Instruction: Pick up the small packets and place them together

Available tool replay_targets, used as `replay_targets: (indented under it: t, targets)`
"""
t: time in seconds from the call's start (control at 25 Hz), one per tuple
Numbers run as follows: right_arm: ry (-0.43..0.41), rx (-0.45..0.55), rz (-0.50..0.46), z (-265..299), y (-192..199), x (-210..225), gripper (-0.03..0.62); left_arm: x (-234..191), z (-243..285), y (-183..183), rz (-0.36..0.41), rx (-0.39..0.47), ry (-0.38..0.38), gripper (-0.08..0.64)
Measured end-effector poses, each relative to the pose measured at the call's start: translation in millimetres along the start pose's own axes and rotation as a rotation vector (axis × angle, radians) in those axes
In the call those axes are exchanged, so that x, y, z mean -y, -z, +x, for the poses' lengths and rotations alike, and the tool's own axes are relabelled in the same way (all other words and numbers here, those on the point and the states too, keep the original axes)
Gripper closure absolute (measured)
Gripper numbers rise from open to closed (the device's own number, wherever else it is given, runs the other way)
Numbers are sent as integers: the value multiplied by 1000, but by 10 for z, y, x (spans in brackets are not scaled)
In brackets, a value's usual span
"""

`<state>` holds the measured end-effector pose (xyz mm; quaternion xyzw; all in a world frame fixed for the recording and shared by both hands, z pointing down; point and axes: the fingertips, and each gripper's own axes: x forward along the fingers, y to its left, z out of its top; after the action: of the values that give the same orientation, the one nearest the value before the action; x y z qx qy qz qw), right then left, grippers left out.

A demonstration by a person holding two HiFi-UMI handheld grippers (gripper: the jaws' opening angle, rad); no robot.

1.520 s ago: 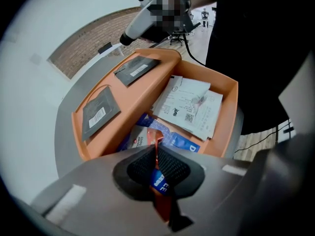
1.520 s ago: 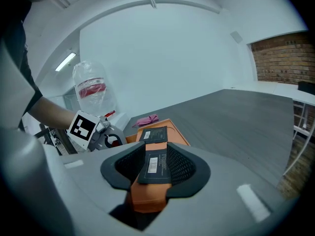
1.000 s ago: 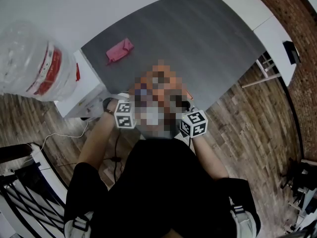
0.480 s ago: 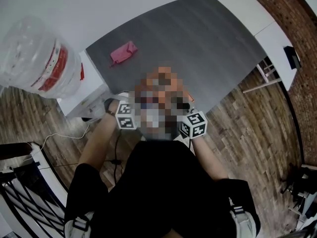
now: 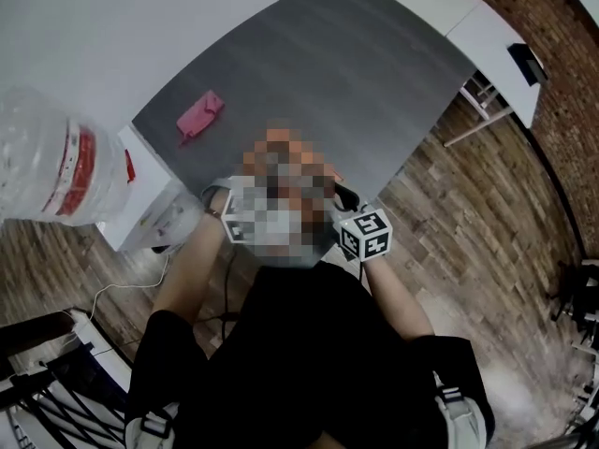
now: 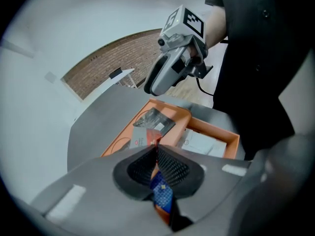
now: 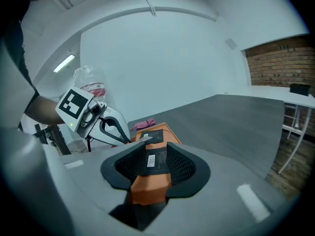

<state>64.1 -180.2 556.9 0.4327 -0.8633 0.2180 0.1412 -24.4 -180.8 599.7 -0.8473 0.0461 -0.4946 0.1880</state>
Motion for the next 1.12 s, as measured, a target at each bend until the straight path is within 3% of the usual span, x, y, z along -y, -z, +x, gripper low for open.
replay_targets:
  t: [0.52, 0.68, 0.76, 0.8, 1.12]
  targets:
    - [119, 40, 84, -297, 122, 252, 457, -41, 344, -394, 191, 15, 76, 548]
    - [125, 42, 93, -321, 136, 270, 459, -52, 380, -423, 191, 22, 68, 527]
    - [122, 39, 92, -319, 141, 273, 459, -40, 379, -428, 170, 25, 78, 434]
    - [120, 38, 91, -314, 138, 275, 459, -37, 371, -427, 161, 26, 82, 420]
    - [73, 30, 56, -176, 43, 163, 459, -33, 206, -336, 109, 36, 65, 425]
